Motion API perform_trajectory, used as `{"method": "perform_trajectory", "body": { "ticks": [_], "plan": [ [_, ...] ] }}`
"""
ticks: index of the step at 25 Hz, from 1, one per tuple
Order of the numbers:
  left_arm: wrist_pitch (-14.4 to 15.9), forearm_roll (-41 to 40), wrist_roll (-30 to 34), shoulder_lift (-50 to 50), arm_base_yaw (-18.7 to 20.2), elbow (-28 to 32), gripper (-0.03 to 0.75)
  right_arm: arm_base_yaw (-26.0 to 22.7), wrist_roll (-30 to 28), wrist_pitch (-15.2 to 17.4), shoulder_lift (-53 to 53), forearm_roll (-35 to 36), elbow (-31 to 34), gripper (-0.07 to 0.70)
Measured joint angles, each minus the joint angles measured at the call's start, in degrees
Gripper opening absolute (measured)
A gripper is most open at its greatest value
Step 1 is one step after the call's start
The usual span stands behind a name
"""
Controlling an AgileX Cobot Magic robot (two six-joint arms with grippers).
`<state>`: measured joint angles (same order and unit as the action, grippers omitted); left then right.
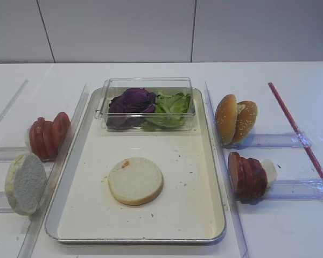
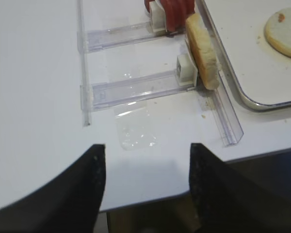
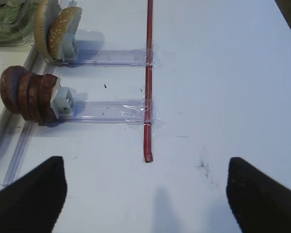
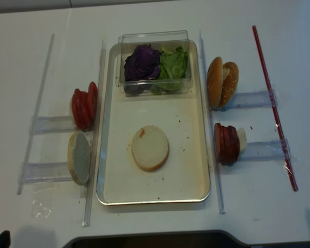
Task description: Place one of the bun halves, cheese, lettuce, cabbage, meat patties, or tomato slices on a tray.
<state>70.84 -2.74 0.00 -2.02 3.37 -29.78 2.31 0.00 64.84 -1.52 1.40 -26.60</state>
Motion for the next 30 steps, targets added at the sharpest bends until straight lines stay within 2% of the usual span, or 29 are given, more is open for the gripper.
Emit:
{"method": "perform_trajectory", "body": {
  "ticks": [5, 12, 19, 25, 30],
  "plan": [
    [-2.84, 0.00, 0.00, 0.00, 0.00, 1.46, 0.397, 0.00, 0.00, 0.00, 0.00, 0.00, 0.00, 0.689],
    [-3.11, -1.31, -3.41, 0.00, 0.00, 2.05, 0.397, 0.00, 0.00, 0.00, 0.00, 0.00, 0.00, 0.689],
    [-3.25, -1.65, -4.08, 0.00, 0.00, 2.05, 0.397, 0.00, 0.38, 0.00, 0.00, 0.00, 0.00, 0.689],
    [-3.29, -1.65, -4.08, 0.00, 0.00, 2.05, 0.449, 0.00, 0.38, -0.10, 0.00, 0.00, 0.00, 0.689],
    [-3.29, -1.65, -4.18, 0.00, 0.00, 2.05, 0.454, 0.00, 0.38, -0.10, 0.00, 0.00, 0.00, 0.689]
  ]
}}
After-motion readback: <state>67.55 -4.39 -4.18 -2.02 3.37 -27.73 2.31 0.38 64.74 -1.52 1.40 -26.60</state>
